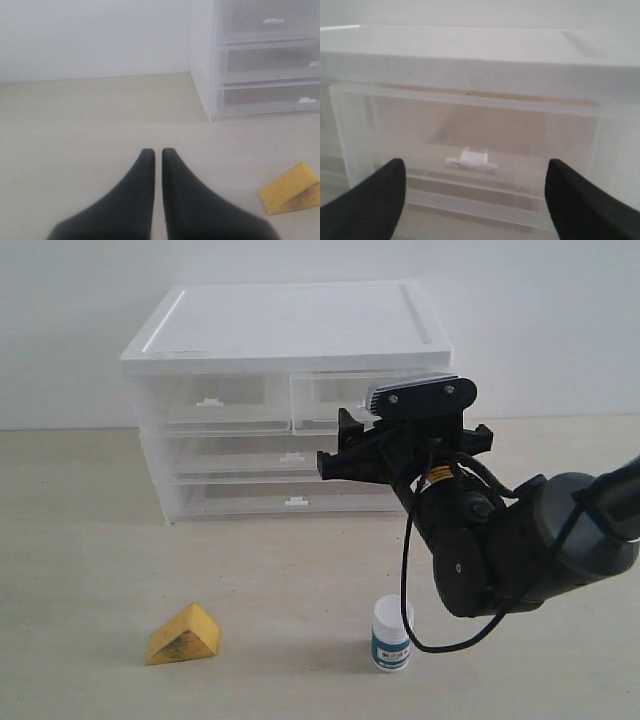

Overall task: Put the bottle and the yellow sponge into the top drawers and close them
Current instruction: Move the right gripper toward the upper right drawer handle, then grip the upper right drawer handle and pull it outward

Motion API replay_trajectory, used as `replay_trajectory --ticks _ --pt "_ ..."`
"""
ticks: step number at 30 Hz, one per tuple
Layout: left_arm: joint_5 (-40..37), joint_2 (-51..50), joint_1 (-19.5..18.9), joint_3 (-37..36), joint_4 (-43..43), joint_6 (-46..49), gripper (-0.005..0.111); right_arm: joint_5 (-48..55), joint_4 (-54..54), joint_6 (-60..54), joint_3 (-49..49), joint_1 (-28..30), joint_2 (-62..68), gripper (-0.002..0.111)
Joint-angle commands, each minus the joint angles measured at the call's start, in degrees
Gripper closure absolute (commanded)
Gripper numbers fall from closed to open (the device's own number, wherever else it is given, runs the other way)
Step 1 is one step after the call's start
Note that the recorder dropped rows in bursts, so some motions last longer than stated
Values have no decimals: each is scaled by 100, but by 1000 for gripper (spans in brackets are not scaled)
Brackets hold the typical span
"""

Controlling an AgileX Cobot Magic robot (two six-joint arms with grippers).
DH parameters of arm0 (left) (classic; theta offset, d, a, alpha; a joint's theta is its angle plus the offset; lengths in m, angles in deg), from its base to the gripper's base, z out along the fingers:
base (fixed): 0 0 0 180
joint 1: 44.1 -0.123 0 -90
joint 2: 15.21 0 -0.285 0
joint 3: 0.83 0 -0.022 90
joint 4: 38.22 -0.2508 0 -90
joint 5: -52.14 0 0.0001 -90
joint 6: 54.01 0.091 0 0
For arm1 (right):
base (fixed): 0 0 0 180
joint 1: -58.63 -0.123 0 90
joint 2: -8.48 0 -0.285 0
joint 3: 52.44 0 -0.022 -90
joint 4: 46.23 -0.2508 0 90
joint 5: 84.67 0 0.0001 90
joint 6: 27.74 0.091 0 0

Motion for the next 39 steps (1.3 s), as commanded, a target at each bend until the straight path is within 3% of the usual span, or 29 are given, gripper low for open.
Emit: replay_trajectory --ticks 1,17,27,39 --pt "-7 24 -23 -23 55 0 102 152 -163 -144 -183 -11 3 37" --pt "-7 24 -23 -23 55 0 102 133 -346 -478 -341 10 27 37" --pt "-7 24 -23 -23 55 0 102 -811 -324 -399 -352 10 630 37" --pt "-7 24 -23 -23 55 0 102 -850 -148 -350 -707 10 800 37"
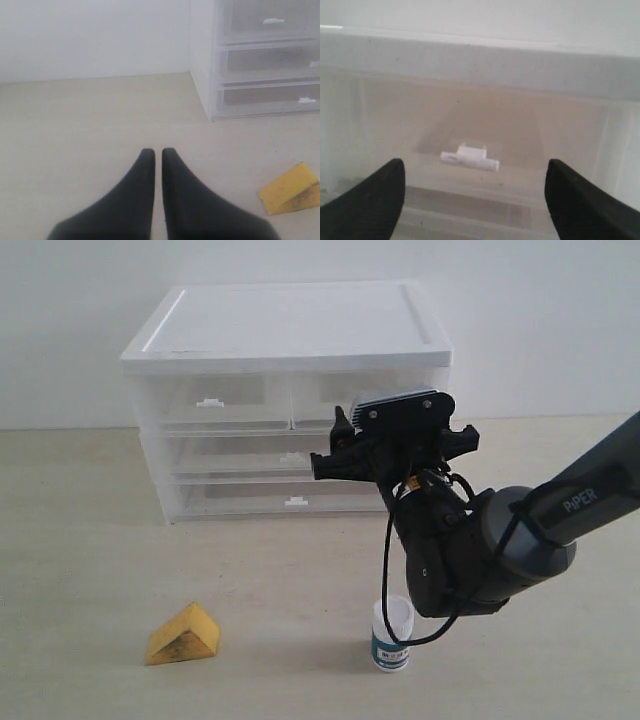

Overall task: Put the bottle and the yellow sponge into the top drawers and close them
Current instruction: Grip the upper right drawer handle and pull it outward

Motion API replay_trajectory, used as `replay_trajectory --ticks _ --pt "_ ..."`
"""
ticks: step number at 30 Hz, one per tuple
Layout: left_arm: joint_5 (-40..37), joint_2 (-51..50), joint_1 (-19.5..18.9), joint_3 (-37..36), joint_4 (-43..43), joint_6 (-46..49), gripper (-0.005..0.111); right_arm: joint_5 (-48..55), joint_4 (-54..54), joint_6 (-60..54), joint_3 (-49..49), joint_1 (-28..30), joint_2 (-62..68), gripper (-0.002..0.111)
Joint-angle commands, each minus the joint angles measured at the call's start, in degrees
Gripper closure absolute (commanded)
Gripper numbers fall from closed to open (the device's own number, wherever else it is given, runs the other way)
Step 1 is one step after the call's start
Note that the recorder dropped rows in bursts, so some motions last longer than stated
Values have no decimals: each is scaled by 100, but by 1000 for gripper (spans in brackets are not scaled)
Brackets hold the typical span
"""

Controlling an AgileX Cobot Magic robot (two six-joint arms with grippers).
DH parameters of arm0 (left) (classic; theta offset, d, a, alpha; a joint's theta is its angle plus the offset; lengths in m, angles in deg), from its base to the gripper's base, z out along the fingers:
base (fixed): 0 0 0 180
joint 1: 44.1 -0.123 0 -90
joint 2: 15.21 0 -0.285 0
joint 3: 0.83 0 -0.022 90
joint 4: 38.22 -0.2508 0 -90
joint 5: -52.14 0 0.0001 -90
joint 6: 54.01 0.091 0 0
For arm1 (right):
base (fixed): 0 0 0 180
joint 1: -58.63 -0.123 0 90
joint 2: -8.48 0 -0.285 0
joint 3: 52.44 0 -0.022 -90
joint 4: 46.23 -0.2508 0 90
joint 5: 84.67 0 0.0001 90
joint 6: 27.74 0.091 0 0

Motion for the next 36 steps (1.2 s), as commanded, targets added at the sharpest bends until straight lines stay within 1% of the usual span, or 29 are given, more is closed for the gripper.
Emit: replay_trajectory --ticks 1,5,7,11,16,18,19,20,21,22,28,30,34,36 --pt "-7 24 -23 -23 55 0 102 -108 -59 -14 -136 10 -10 37" --pt "-7 24 -23 -23 55 0 102 -108 -104 36 -136 10 -10 37" --pt "-7 24 -23 -23 55 0 102 -108 -118 36 -136 10 -10 41" --pt "-7 24 -23 -23 55 0 102 -108 -103 46 -136 -1 -10 54" --pt "-7 24 -23 -23 55 0 102 -108 -81 73 -136 -24 -10 56" --pt "-7 24 -23 -23 55 0 102 -108 -107 73 -136 -56 -10 66" --pt "-7 24 -23 -23 55 0 102 -108 -96 73 -136 -69 -10 84" --pt "-7 24 -23 -23 55 0 102 -108 -96 109 -136 -69 -10 93" --pt "-7 24 -23 -23 55 0 102 -108 -96 147 -136 -69 -10 104" --pt "-7 24 -23 -23 55 0 102 -108 -96 195 -136 -69 -10 108" --pt "-7 24 -23 -23 55 0 102 -108 -130 136 -136 -170 -22 108" --pt "-7 24 -23 -23 55 0 102 -108 -316 -4 -136 -326 -22 108" --pt "-7 24 -23 -23 55 0 102 -108 -1162 -306 -136 -768 -22 108" --pt "5 24 -23 -23 55 0 102 -108 -1314 -535 -136 -1022 -41 108"
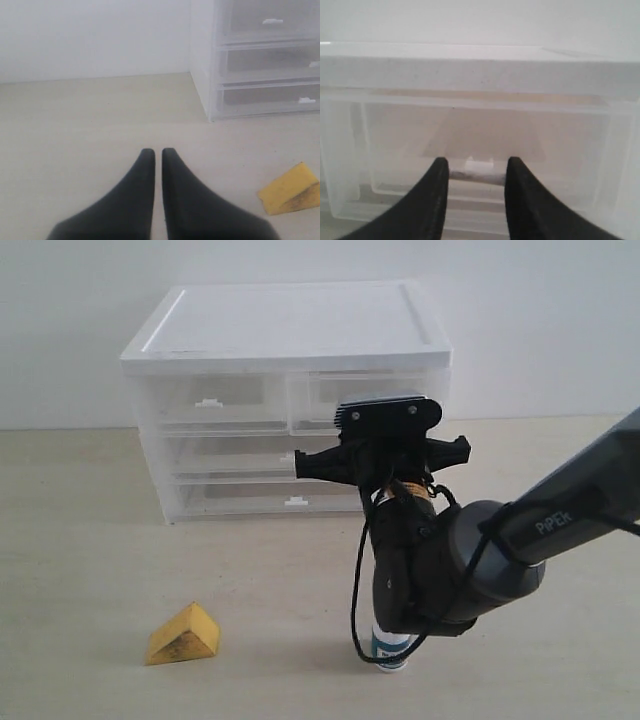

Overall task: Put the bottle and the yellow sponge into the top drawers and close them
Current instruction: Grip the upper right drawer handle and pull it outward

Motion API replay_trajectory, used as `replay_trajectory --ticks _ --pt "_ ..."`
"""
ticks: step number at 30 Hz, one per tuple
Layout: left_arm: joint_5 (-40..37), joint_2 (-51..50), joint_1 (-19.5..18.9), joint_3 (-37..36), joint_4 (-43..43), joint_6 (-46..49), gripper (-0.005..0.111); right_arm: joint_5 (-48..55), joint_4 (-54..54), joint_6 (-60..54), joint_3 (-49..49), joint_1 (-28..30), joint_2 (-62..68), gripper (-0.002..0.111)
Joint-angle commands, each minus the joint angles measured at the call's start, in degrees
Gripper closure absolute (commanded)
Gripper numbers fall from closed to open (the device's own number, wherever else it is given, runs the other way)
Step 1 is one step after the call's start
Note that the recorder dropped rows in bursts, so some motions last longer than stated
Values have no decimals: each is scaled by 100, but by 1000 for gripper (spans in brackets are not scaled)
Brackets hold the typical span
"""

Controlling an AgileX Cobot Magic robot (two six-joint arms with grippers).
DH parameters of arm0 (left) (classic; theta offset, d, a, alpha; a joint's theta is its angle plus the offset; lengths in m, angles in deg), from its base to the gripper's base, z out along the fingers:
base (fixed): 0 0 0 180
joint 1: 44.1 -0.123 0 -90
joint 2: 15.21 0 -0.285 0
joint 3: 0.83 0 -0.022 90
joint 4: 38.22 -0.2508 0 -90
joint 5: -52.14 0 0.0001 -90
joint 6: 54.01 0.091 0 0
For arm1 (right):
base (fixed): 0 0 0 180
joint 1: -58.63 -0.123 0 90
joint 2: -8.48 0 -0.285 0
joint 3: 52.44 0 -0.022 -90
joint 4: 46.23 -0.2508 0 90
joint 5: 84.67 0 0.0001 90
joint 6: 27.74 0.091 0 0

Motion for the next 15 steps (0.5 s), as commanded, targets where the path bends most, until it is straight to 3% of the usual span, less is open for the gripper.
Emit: replay_trajectory --ticks 1,7,15 --pt "5 24 -23 -23 55 0 102 107 -247 -378 -6 -453 -87 108" --pt "5 24 -23 -23 55 0 102 107 -982 -1327 -6 -977 -435 108" --pt "5 24 -23 -23 55 0 102 107 -1831 -1635 19 -1358 -620 108"
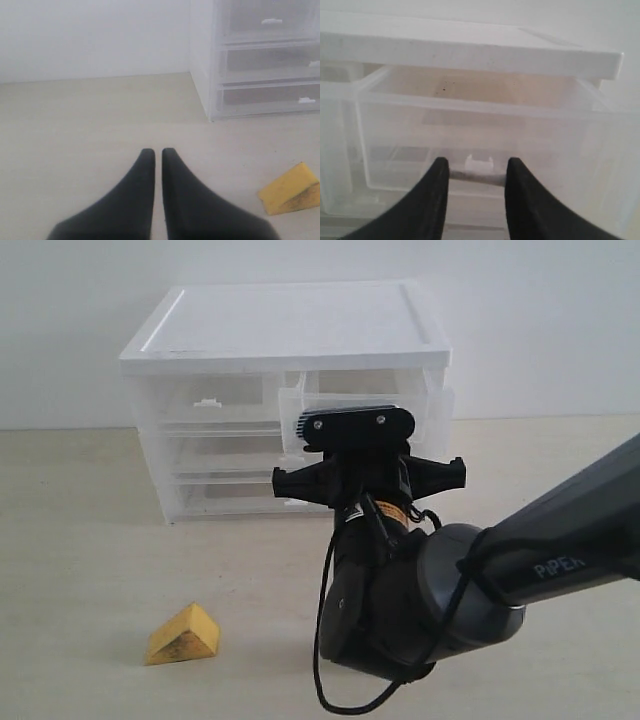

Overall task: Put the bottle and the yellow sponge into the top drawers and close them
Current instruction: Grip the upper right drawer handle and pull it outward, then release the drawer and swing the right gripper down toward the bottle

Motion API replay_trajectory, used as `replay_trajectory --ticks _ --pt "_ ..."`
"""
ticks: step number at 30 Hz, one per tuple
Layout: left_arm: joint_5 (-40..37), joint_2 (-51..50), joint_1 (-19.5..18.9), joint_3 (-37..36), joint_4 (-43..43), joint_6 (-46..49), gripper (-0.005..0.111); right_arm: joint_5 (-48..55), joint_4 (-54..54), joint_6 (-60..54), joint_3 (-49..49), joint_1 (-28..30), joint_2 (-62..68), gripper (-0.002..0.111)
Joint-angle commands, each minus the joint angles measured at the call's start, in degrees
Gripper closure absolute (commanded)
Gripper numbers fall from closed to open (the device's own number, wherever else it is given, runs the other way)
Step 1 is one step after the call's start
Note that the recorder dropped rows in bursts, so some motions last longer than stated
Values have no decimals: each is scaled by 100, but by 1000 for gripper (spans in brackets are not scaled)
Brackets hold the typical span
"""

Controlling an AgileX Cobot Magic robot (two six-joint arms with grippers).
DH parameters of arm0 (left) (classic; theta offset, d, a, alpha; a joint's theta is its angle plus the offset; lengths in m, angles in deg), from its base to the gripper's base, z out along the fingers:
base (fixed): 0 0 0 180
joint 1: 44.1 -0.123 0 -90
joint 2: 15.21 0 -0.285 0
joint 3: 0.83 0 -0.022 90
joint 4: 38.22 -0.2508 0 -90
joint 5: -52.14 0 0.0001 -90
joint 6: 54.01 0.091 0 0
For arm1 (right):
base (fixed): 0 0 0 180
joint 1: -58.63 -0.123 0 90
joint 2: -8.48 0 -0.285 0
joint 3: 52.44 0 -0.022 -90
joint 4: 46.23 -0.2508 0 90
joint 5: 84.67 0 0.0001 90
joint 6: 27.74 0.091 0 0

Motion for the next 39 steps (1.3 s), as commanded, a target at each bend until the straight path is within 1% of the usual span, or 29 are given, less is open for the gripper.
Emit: replay_trajectory --ticks 1,5,9,12,16,17,19,21,24,26,27,28,32,36,37,38,39 --pt "5 24 -23 -23 55 0 102 -21 162 -273 85 -365 -200 108" --pt "5 24 -23 -23 55 0 102 -21 162 -156 573 -548 -472 108" --pt "5 24 -23 -23 55 0 102 -21 222 435 1056 -559 -773 108" --pt "5 24 -23 -23 55 0 102 -21 274 644 1253 -559 -841 108" --pt "16 24 -23 -23 55 0 102 -21 252 697 1277 -568 -841 107" --pt "16 24 -23 -23 55 0 102 -21 239 697 1277 -592 -841 104" --pt "16 24 -23 -23 55 0 102 -21 225 651 1277 -595 -841 94" --pt "16 24 -23 -23 55 0 102 -21 138 651 1277 -595 -841 77" --pt "16 24 -23 -23 55 0 102 -21 -239 632 1277 -605 -841 48" --pt "16 24 -23 -23 55 0 102 -21 -541 504 1277 -604 -841 35" --pt "16 24 -23 -23 55 0 102 -21 -684 414 1277 -604 -844 30" --pt "16 24 -23 -23 55 0 102 184 -870 121 1277 -608 -920 28" --pt "16 24 -23 -23 55 0 102 1698 -843 -934 1277 -608 -1530 29" --pt "16 24 -23 -23 55 0 102 2949 -1038 -1891 1277 -608 -2084 29" --pt "16 24 -23 -23 55 0 102 3452 -1327 -2540 1277 -608 -2321 31" --pt "16 24 -23 -23 55 0 102 3866 -1785 -3266 1277 -608 -2561 40" --pt "16 24 -23 -23 55 0 102 4086 -2082 -3716 1277 -597 -2674 48"
